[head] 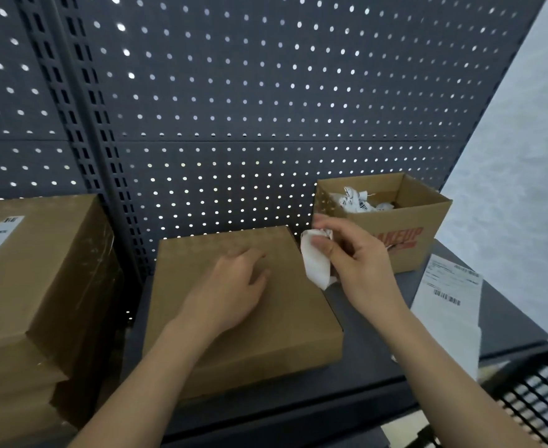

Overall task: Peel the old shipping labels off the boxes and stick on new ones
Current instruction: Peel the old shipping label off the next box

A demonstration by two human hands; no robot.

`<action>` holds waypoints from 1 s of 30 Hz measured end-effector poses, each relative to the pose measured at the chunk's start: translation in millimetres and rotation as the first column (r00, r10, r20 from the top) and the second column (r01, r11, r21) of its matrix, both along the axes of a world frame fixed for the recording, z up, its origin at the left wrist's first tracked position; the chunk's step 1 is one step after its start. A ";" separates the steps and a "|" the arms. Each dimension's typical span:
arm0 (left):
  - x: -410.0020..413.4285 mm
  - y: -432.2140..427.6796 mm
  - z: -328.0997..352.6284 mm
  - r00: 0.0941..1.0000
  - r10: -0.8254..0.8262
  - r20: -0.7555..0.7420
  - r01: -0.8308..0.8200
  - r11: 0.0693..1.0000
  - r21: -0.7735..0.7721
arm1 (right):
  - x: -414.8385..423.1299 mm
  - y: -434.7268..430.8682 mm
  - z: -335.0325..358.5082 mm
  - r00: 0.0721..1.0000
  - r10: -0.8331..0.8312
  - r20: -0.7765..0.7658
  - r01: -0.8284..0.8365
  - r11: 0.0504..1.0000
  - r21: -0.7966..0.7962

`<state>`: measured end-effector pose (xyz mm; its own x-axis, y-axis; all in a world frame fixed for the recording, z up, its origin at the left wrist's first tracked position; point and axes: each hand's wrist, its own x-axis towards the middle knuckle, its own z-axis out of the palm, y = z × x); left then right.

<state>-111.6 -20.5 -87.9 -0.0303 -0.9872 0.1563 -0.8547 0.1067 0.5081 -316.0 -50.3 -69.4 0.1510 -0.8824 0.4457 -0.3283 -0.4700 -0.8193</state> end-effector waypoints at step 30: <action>-17.4 -11.5 -9.8 0.995 -0.026 0.099 0.023 0.999 0.031 | -24.4 3.2 17.5 0.989 -0.148 0.012 0.148 0.979 -0.142</action>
<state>-128.9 -32.0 -97.7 -0.0688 -0.9901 0.1224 -0.8984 0.1148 0.4239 -340.3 -47.1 -51.9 0.0232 -0.8225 0.5683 -0.4019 -0.5282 -0.7480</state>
